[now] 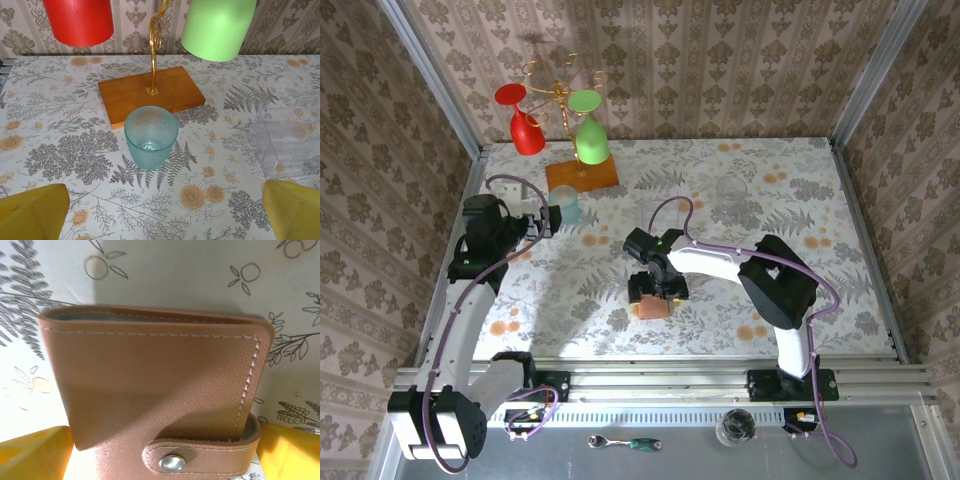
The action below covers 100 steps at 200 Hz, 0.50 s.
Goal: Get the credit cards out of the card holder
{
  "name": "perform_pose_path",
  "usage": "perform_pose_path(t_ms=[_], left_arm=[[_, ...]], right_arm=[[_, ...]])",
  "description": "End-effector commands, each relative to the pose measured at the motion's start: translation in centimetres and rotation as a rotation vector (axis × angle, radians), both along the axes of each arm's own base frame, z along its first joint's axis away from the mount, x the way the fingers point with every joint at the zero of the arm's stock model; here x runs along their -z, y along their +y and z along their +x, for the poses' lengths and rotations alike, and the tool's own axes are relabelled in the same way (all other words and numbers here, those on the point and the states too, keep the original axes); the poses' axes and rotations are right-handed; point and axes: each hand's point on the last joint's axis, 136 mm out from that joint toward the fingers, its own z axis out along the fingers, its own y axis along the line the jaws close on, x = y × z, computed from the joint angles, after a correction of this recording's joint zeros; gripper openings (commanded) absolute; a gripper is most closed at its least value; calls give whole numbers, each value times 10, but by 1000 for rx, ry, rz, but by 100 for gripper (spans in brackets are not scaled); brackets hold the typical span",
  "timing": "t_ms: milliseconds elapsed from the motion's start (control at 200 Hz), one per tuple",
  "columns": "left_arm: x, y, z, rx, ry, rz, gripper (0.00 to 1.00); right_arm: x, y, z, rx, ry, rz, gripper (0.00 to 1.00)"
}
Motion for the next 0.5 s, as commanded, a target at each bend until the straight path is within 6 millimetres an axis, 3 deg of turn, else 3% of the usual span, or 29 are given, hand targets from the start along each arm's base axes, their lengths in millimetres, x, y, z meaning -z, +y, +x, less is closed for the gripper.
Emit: perform_pose_path(t_ms=[0,245,495], left_arm=[[-1,-4,2,19,-11,7,100],[1,-2,3,14,-2,6,100],[0,0,2,-10,21,-14,100]], right_arm=[[3,-2,0,12,14,-35,90],[-6,-2,8,0,-16,-45,79],[-14,-2,27,-1,-40,-28,75]])
